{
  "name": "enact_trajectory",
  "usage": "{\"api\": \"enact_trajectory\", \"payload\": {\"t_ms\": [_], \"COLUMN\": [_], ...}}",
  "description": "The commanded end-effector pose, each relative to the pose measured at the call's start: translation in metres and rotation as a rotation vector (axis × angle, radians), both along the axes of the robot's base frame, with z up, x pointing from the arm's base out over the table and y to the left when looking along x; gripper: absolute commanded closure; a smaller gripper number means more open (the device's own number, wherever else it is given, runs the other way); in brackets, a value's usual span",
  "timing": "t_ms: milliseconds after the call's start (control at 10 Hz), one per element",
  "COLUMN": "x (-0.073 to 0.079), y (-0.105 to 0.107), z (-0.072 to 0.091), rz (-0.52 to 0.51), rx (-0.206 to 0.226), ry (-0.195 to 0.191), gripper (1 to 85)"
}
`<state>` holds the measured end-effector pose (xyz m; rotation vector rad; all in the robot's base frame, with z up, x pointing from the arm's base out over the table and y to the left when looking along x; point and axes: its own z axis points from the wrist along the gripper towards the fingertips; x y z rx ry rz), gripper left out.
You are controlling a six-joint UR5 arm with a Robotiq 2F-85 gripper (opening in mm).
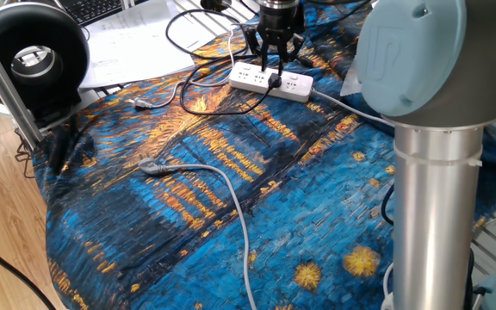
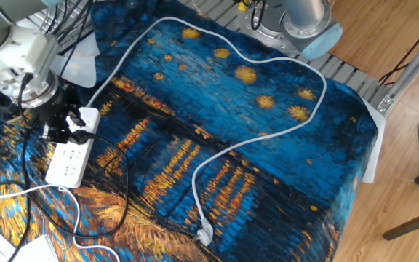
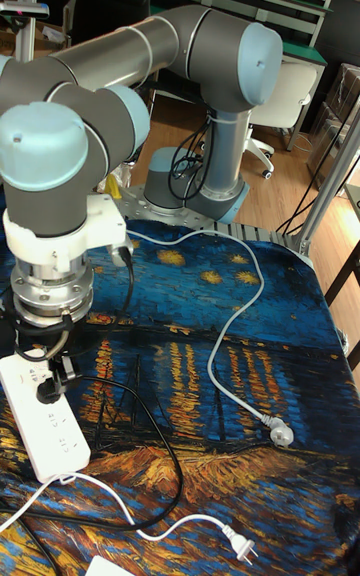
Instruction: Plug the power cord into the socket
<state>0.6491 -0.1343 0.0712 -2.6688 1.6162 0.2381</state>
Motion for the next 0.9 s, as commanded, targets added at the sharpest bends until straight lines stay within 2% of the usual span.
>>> {"api": "enact_trajectory", "payload": {"t_ms": [0, 100, 300, 400, 500, 600, 700, 800], "x": [0.004, 0.006, 0.023, 0.045, 0.058, 0.054, 0.048, 0.034], "y": [0.003, 0.004, 0.004, 0.000, -0.015, -0.034, -0.031, -0.015], "z": [0.009, 0.012, 0.019, 0.022, 0.023, 0.022, 0.020, 0.019], "rz": [-0.036, -0.083, -0.240, -0.422, -0.626, -0.817, -0.877, -0.858], "rx": [-0.005, -0.004, 0.003, 0.003, -0.027, -0.088, -0.089, -0.049], "ry": [-0.001, -0.007, -0.068, -0.147, -0.209, -0.204, -0.179, -0.108], "gripper": [48.3, 49.7, 52.0, 53.3, 62.3, 83.7, 82.3, 55.3]}}
